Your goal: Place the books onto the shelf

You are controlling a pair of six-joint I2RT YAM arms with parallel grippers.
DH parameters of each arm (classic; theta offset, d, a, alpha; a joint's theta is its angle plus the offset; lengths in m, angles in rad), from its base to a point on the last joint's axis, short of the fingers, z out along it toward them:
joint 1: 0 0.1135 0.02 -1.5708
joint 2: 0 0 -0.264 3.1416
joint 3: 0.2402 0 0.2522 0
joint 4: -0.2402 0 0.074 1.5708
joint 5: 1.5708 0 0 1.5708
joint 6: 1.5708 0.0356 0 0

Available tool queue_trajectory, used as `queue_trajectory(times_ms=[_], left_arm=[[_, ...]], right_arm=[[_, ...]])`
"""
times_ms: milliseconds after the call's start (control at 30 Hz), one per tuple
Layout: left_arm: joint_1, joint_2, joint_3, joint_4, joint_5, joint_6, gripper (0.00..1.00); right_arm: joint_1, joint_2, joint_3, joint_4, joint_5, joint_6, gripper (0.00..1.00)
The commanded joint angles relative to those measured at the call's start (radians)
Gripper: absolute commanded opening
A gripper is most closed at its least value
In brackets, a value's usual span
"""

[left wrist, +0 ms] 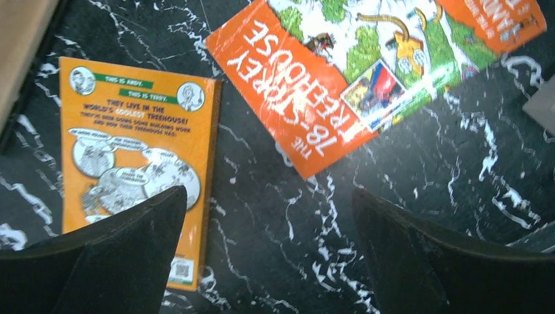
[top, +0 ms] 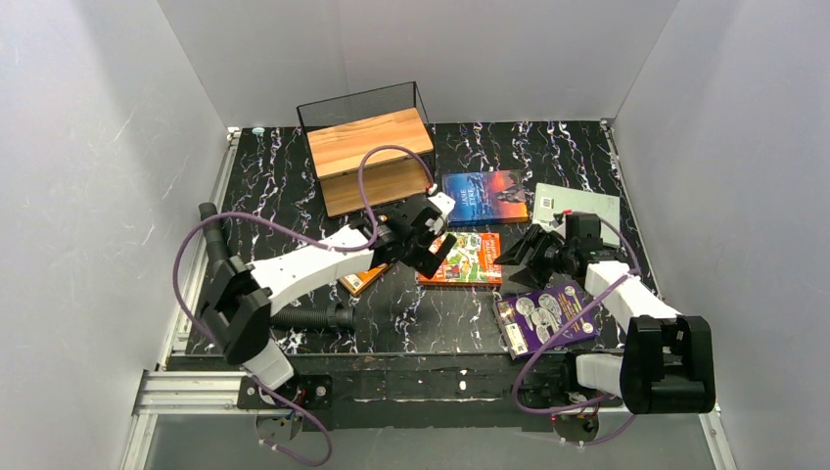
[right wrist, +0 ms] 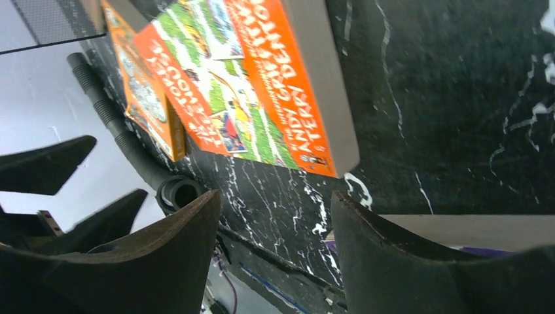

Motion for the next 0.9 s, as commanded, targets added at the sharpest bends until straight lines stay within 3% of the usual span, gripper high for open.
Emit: queue_trajectory(times_ms=[0,167,333,533,867], left_arm=[[0.055,0.127,0.146,-0.195,0.099,-0.132,0.98],[0.102,0.257,0.289,-0.224,0.130,-0.168,0.98],[0.147,0.353,0.364,-0.215,0.163,-0.159,0.98],[0.181,0.444,0.399,-0.179,0.243,-0.167,0.98],[0.193,0.475,0.347,-0.049,0.446,-0.160,0.98]], right_arm=[[0.045,-0.043,-0.046,0.039,0.093,0.116,0.71],[0.193,-0.127,-0.102,0.103,0.208,0.285,0.71],[0.320,-0.144,-0.173,0.300,0.272,0.443,0.72],[0.388,0.004,-0.171,0.429,0.265,0.540,0.72],[0.481,0.204,-0.174,0.545,0.443,0.661,0.68]])
